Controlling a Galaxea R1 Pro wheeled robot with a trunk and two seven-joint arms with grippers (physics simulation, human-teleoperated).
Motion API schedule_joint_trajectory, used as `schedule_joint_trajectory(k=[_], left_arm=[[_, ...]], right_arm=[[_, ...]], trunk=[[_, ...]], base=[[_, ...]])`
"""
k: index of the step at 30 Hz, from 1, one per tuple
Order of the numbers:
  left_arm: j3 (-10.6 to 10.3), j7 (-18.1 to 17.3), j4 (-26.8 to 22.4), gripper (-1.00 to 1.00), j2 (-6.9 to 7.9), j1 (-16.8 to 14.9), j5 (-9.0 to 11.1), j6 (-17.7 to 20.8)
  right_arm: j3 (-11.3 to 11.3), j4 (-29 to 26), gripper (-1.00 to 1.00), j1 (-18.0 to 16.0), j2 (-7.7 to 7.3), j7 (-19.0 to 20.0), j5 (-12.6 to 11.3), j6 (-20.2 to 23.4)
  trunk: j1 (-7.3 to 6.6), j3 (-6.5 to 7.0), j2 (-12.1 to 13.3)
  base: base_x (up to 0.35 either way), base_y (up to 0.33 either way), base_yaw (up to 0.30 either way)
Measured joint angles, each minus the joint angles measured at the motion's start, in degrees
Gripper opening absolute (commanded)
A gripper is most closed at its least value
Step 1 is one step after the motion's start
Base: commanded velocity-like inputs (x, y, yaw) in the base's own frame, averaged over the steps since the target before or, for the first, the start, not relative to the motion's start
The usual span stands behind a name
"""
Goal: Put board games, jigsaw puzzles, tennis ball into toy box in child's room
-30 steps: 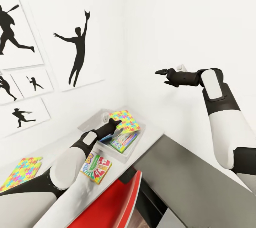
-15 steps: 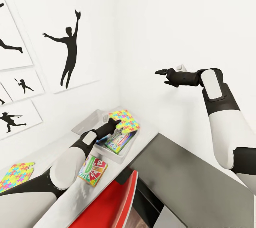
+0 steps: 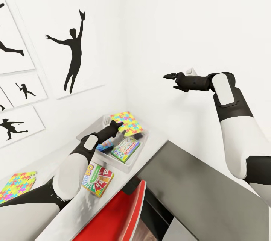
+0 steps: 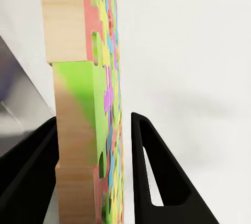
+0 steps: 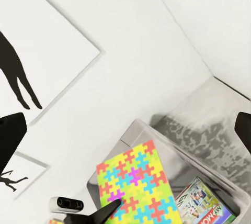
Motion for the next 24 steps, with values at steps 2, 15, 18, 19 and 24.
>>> schedule_joint_trajectory(k=[2, 15, 18, 19, 24], left_arm=[[0.0, 0.8, 0.0, -1.00, 0.00, 0.0, 0.0, 0.0], [0.1, 5.3, -0.1, -1.00, 0.01, 0.1, 0.0, -0.2], [1.6, 5.4, -0.1, -1.00, 0.26, 0.1, 0.0, -0.2], [2.6, 5.4, -0.1, -1.00, 0.35, 0.1, 0.0, -0.1], [5.6, 5.4, -0.1, -1.00, 0.54, 0.2, 0.0, -0.1]], right_arm=[[0.0, 0.0, 1.00, 0.0, 0.01, 0.0, 0.1, 0.0], [0.0, 0.0, 1.00, 0.0, 0.03, 0.0, 0.1, 0.0], [0.0, 0.0, 1.00, 0.0, 0.02, 0.0, 0.1, 0.0], [0.0, 0.0, 1.00, 0.0, 0.02, 0.0, 0.1, 0.0], [0.0, 0.1, 1.00, 0.0, 0.02, 0.0, 0.1, 0.0]], trunk=[[0.00, 0.00, 0.0], [0.00, 0.00, 0.0], [0.00, 0.00, 0.0], [0.00, 0.00, 0.0], [0.00, 0.00, 0.0]], base=[[0.000, 0.000, 0.000], [0.000, 0.000, 0.101], [0.000, 0.000, 0.046], [0.000, 0.000, 0.018], [0.000, 0.000, 0.005]])
